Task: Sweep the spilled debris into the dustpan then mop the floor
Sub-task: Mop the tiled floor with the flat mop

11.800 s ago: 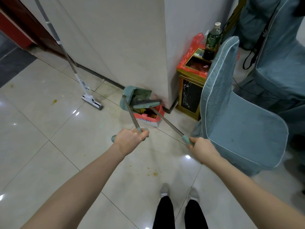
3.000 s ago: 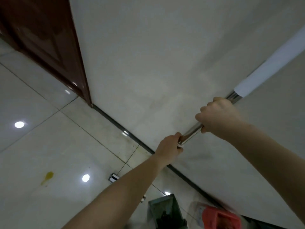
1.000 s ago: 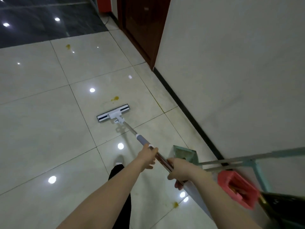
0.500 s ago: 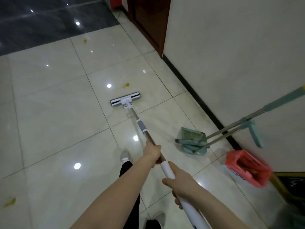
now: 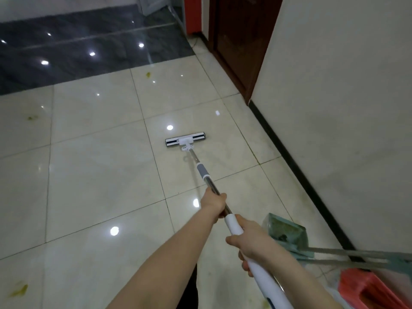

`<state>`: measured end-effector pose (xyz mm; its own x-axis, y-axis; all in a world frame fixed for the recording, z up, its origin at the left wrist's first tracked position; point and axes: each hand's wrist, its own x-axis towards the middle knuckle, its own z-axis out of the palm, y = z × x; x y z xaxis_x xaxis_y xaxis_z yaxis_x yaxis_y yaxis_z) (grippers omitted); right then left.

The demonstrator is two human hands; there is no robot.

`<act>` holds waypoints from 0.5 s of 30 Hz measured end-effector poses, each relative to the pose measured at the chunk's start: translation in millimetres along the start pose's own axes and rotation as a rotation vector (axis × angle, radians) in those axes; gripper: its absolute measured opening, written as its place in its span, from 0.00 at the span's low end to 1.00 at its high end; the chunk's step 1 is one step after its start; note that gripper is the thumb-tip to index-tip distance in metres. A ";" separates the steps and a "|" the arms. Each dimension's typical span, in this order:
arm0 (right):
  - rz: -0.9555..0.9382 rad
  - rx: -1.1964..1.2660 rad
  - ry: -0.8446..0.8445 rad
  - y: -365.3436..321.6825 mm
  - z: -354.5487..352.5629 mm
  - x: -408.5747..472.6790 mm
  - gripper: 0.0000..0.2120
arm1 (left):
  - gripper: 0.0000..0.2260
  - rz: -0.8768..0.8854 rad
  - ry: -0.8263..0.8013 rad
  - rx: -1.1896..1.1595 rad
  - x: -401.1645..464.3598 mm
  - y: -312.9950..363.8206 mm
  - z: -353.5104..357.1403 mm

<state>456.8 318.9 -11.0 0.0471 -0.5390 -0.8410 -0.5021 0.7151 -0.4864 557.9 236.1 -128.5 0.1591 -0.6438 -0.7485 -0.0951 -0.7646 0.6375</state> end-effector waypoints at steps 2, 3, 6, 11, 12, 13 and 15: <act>0.000 -0.017 -0.008 -51.6 -14.1 25.0 0.15 | 0.16 -0.005 -0.012 -0.053 33.5 42.6 -16.1; 0.000 -0.022 -0.010 -79.2 -20.1 37.0 0.14 | 0.16 -0.001 -0.010 -0.067 50.7 63.7 -25.3; 0.011 -0.042 -0.005 -166.8 -28.8 78.3 0.13 | 0.16 0.007 0.001 -0.095 104.0 127.7 -60.6; -0.004 -0.137 -0.015 -309.8 -29.1 153.3 0.13 | 0.08 0.006 0.002 -0.170 192.4 230.1 -127.8; -0.008 -0.151 -0.009 -335.0 -30.7 166.5 0.13 | 0.08 -0.005 -0.009 -0.194 206.5 248.8 -138.7; -0.010 -0.161 -0.008 -358.9 -33.5 178.6 0.13 | 0.09 -0.018 -0.024 -0.221 220.1 266.4 -148.3; -0.014 -0.173 -0.017 -403.4 -42.5 204.0 0.12 | 0.13 -0.037 -0.073 -0.277 246.7 301.0 -164.8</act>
<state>632.2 -98.4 23.8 0.0694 -0.5395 -0.8391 -0.6425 0.6193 -0.4513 730.4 -147.9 -91.1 0.0856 -0.6236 -0.7771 0.1828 -0.7569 0.6275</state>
